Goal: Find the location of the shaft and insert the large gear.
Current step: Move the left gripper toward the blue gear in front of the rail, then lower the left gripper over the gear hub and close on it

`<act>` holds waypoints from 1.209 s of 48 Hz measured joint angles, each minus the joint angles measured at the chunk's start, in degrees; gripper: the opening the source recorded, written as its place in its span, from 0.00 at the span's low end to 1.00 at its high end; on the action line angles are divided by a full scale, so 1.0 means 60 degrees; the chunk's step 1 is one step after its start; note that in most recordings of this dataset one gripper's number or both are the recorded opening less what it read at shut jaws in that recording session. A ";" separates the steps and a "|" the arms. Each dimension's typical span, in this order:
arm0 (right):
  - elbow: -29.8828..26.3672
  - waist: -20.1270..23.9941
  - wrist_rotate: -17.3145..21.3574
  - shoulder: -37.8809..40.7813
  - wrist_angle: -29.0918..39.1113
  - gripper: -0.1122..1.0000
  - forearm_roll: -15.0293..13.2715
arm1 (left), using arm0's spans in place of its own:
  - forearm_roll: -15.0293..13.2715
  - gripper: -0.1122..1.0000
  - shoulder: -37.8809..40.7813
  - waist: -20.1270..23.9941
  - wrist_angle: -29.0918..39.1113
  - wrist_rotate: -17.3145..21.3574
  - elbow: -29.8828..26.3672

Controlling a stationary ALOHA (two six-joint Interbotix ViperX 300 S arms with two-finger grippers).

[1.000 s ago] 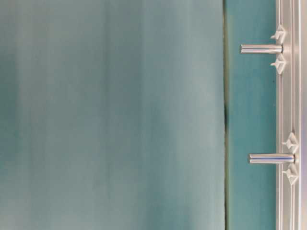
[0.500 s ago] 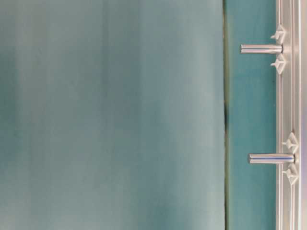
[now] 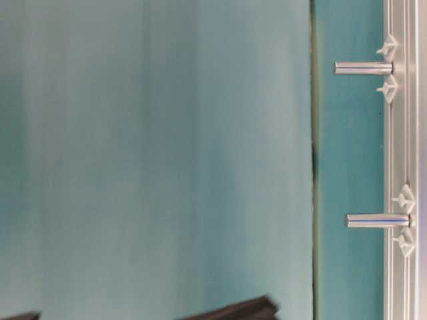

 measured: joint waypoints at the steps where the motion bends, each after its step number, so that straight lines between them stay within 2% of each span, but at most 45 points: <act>1: 0.0015 0.0000 0.0000 0.0000 0.0000 0.19 0.0000 | 0.0000 0.77 0.0117 -0.0015 0.0000 0.0029 -0.0044; 3: 0.0059 0.0000 0.0000 -0.0015 -0.0015 0.19 0.0000 | 0.0000 0.86 0.0337 -0.0044 -0.0029 0.0073 -0.0161; 5: 0.0088 0.0000 0.0000 -0.0015 -0.0015 0.19 0.0000 | 0.0000 0.89 0.0527 -0.0103 -0.0029 0.0117 -0.0264; 11: 0.0146 0.0000 0.0000 -0.0015 -0.0015 0.19 0.0000 | 0.0000 0.87 0.1172 -0.0205 -0.0044 0.0103 -0.0410; 19: 0.0161 -0.0015 0.0000 -0.0029 0.0015 0.19 0.0000 | 0.0000 0.90 0.1890 -0.0205 0.0103 0.0000 -0.0688; 37: 0.0161 -0.0015 0.0000 -0.0117 0.0220 0.19 0.0029 | 0.0000 0.93 0.3604 -0.0205 0.1450 -0.0029 -0.2036; 58: 0.0161 -0.0015 0.0015 -0.0293 0.0747 0.19 0.0044 | 0.0000 0.93 0.4146 0.0029 0.2256 0.0029 -0.2520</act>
